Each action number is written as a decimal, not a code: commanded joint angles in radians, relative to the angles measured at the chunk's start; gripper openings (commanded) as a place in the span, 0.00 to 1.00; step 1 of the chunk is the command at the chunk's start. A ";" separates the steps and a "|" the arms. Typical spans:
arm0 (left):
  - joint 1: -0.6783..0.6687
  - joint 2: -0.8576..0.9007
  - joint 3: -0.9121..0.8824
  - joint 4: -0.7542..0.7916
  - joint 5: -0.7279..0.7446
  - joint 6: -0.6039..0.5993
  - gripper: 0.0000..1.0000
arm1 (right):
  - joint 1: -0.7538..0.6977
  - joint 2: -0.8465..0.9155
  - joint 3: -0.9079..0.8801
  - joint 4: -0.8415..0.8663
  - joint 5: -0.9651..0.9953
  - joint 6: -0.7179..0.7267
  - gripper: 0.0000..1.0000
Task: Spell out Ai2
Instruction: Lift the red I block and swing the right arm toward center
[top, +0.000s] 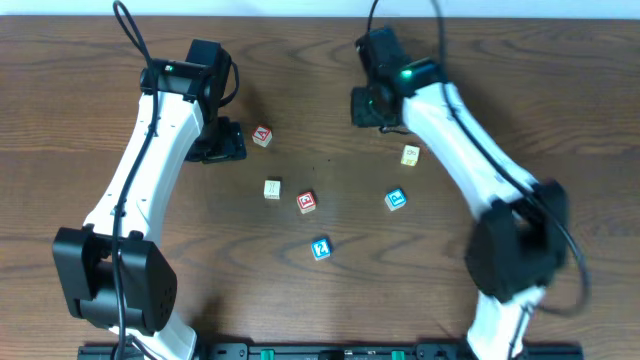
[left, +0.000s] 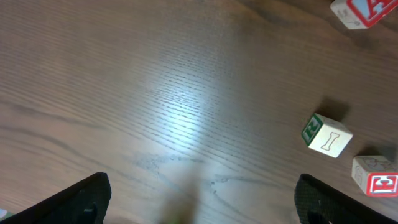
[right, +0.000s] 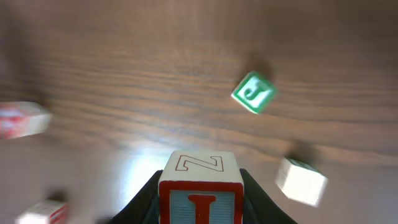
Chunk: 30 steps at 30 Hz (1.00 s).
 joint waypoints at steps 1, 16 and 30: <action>0.001 0.012 0.008 -0.016 -0.021 -0.007 0.95 | 0.037 -0.160 0.006 -0.045 0.084 0.016 0.15; 0.000 0.012 0.008 -0.086 -0.017 -0.007 0.95 | 0.303 -0.647 -0.126 -0.437 0.330 0.254 0.16; 0.000 0.012 0.008 -0.116 -0.018 -0.007 0.95 | 0.358 -0.513 -0.510 -0.063 0.229 0.453 0.32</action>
